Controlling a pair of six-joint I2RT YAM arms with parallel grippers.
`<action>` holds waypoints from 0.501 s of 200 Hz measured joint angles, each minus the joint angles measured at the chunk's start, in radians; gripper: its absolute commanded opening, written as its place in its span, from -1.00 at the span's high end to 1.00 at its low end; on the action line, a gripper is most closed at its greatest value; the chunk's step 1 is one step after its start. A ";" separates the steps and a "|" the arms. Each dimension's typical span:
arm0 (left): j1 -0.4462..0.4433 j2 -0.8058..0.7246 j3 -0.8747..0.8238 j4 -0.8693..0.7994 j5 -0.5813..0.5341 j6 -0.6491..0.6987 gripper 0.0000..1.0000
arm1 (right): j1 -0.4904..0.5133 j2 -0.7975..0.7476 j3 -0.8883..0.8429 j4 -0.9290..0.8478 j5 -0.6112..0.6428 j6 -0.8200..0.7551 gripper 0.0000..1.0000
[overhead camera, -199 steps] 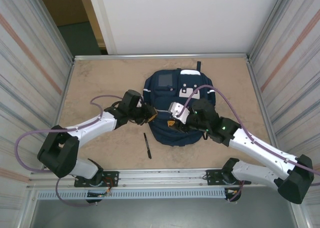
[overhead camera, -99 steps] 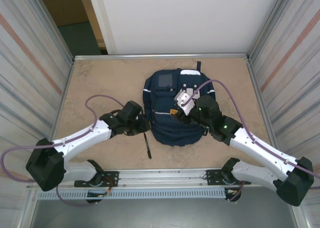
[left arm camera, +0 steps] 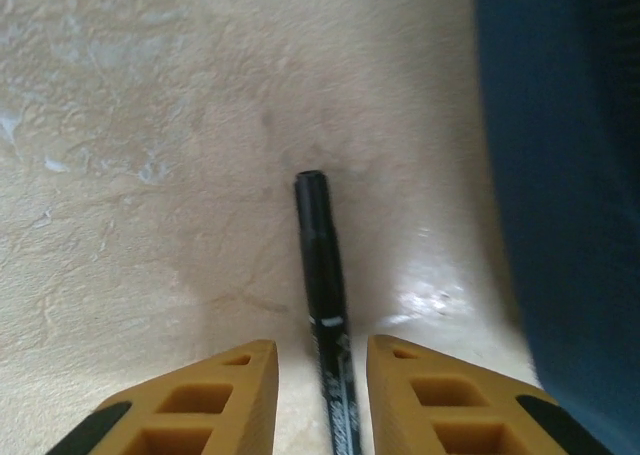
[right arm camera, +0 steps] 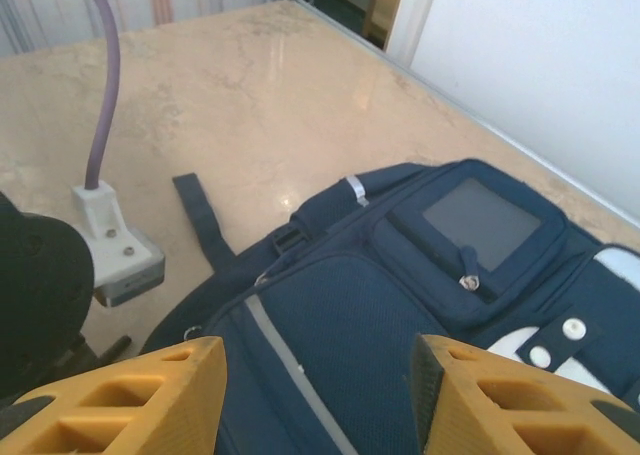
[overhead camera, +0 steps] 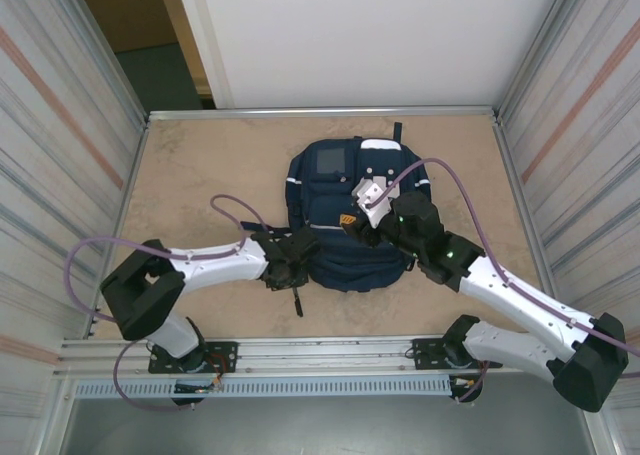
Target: Pack the student bag
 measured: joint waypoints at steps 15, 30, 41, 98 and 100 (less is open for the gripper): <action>0.000 0.020 -0.002 0.003 -0.003 -0.013 0.44 | 0.005 -0.008 -0.020 -0.001 0.001 0.015 -0.02; 0.000 0.020 -0.002 0.006 -0.005 -0.021 0.44 | 0.008 -0.013 -0.029 -0.003 0.000 0.020 -0.02; -0.001 0.024 -0.003 0.007 -0.005 -0.024 0.48 | 0.011 -0.014 -0.029 -0.004 0.000 0.023 -0.02; 0.004 0.009 -0.015 -0.002 -0.010 -0.058 0.76 | 0.024 -0.013 -0.029 -0.002 -0.001 0.040 -0.03; 0.005 0.005 -0.017 0.000 -0.010 -0.059 0.76 | 0.024 -0.013 -0.029 -0.002 -0.001 0.040 -0.03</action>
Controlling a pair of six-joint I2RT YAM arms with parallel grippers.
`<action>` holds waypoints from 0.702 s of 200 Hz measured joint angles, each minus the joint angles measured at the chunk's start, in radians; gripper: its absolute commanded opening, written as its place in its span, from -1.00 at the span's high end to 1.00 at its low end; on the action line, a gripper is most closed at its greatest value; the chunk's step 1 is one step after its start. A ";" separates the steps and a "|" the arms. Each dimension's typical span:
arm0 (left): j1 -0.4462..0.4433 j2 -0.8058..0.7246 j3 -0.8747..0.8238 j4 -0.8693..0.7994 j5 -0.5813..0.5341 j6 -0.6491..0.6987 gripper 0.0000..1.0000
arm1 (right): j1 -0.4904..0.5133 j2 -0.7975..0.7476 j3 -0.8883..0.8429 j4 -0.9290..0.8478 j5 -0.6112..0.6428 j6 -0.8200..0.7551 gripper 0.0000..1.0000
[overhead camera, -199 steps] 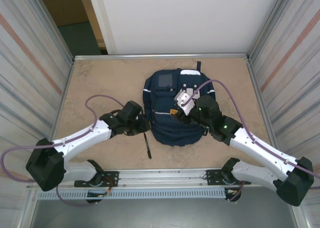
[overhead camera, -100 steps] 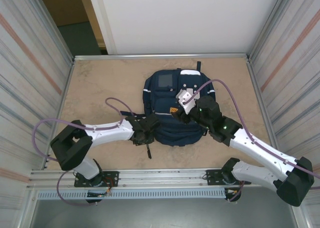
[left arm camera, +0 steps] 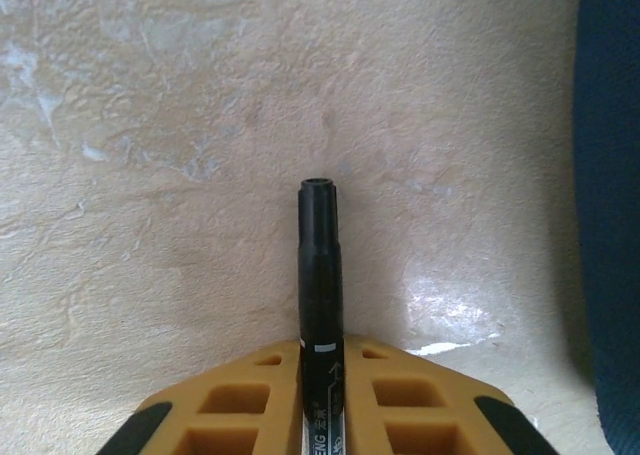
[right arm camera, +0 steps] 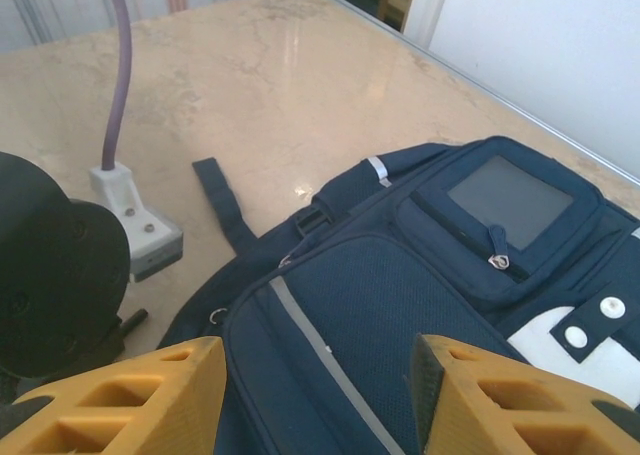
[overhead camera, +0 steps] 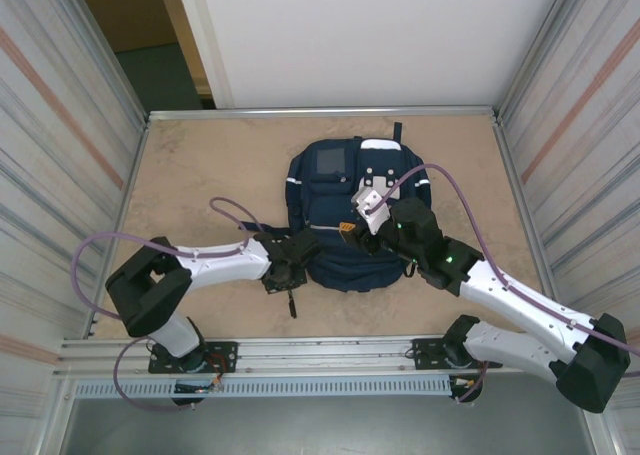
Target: Pack the student bag
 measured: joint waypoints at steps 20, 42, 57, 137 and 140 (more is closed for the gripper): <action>0.020 -0.034 -0.026 0.015 0.009 -0.008 0.77 | 0.002 0.013 0.000 -0.002 -0.009 0.005 -0.04; 0.072 -0.127 -0.068 0.022 0.024 -0.017 0.86 | 0.020 0.058 0.001 -0.002 -0.030 0.024 -0.05; 0.127 -0.214 -0.087 0.029 0.048 -0.017 0.86 | 0.038 0.092 0.001 -0.003 -0.042 0.056 -0.05; 0.328 -0.488 -0.092 0.106 0.163 0.028 0.88 | 0.118 0.338 0.170 -0.083 -0.239 0.440 -0.16; 0.333 -0.490 -0.092 0.108 0.168 0.030 0.88 | 0.121 0.351 0.185 -0.090 -0.246 0.453 -0.16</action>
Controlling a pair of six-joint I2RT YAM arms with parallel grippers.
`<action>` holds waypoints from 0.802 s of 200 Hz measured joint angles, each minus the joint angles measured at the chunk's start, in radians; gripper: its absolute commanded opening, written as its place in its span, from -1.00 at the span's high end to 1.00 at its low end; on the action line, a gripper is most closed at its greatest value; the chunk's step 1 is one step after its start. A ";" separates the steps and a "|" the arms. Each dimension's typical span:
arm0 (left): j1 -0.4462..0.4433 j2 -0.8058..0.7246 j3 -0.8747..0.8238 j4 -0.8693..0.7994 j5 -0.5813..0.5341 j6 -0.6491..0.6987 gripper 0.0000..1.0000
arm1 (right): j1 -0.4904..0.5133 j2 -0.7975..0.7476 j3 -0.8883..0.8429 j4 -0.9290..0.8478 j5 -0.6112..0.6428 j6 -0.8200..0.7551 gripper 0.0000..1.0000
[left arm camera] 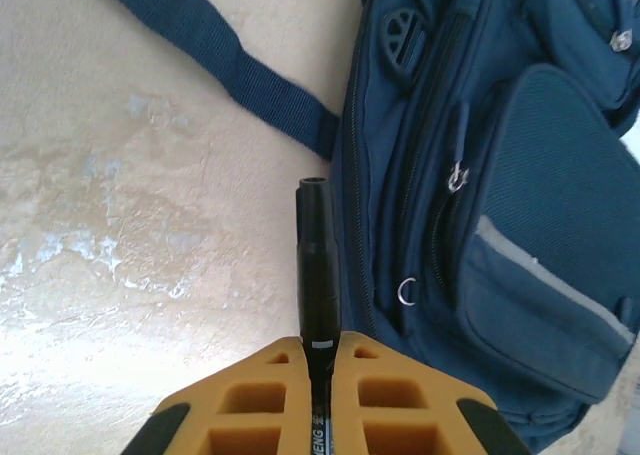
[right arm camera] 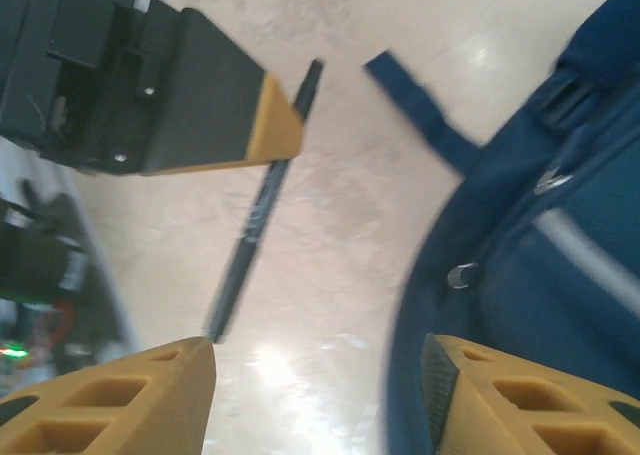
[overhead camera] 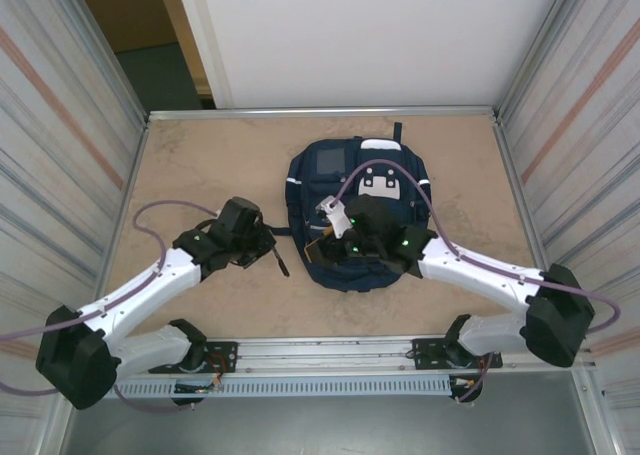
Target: Pack the student bag
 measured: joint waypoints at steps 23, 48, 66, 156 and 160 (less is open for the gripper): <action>0.042 -0.031 -0.006 0.032 0.047 0.014 0.86 | 0.029 0.125 0.130 -0.056 -0.074 0.113 -0.17; 0.063 -0.066 -0.027 0.100 0.096 0.010 0.86 | 0.057 0.231 0.213 -0.078 -0.121 0.192 -0.17; 0.065 -0.068 -0.040 0.146 0.139 0.004 0.85 | 0.068 0.277 0.229 -0.091 -0.120 0.215 -0.16; 0.065 -0.041 -0.092 0.260 0.271 -0.040 0.77 | 0.059 0.349 0.285 -0.143 -0.068 0.228 0.58; 0.065 -0.038 -0.093 0.264 0.274 -0.040 0.76 | 0.058 0.349 0.285 -0.146 -0.066 0.232 0.59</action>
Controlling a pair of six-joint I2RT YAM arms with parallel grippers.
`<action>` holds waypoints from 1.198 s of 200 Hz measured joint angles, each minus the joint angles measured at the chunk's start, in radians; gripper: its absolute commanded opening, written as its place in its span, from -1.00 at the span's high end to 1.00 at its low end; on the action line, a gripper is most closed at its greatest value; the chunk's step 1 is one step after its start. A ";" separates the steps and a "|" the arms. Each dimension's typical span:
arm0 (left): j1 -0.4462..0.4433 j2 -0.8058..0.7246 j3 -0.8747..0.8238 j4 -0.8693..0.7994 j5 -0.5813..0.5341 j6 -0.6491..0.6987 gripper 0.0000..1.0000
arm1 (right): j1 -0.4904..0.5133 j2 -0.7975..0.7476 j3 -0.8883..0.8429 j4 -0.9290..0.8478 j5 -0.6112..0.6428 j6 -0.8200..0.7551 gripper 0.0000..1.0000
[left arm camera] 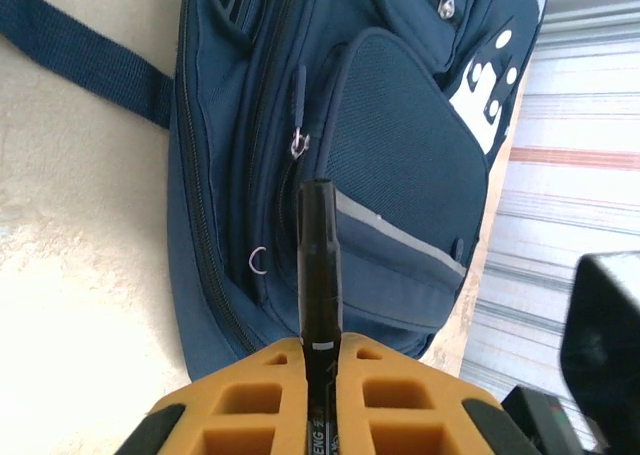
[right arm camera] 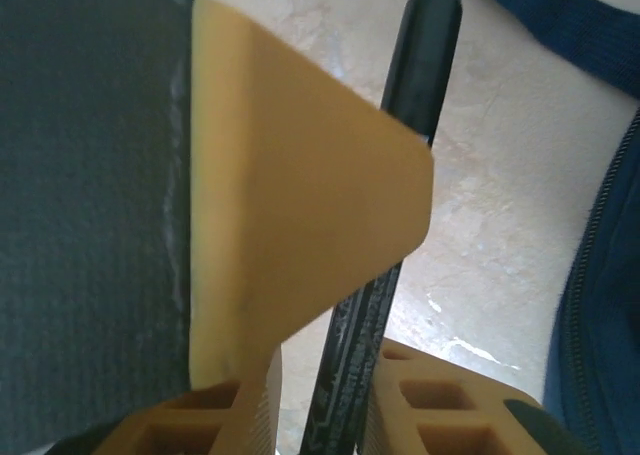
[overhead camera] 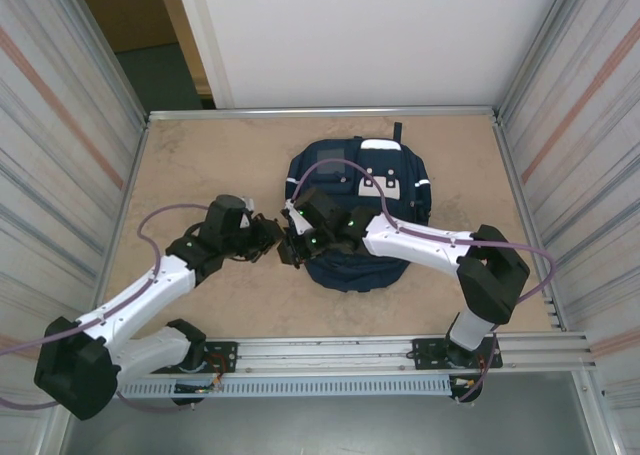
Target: Pack the student bag
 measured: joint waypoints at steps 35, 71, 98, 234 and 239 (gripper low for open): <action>0.002 0.007 -0.024 0.035 0.024 -0.006 0.40 | -0.012 0.000 0.000 -0.037 0.020 -0.002 0.78; 0.002 0.016 -0.025 0.033 0.042 0.059 -0.21 | -0.020 -0.022 -0.026 -0.035 0.029 -0.005 0.81; -0.002 0.046 -0.003 0.027 0.048 0.104 -0.37 | -0.061 -0.079 -0.058 -0.063 0.076 -0.023 0.82; -0.261 0.527 0.327 0.052 -0.183 0.006 -0.02 | -0.377 -0.566 -0.248 -0.173 0.287 -0.124 0.82; -0.261 0.541 0.329 0.052 -0.183 -0.003 -0.04 | -0.377 -0.570 -0.250 -0.173 0.287 -0.127 0.81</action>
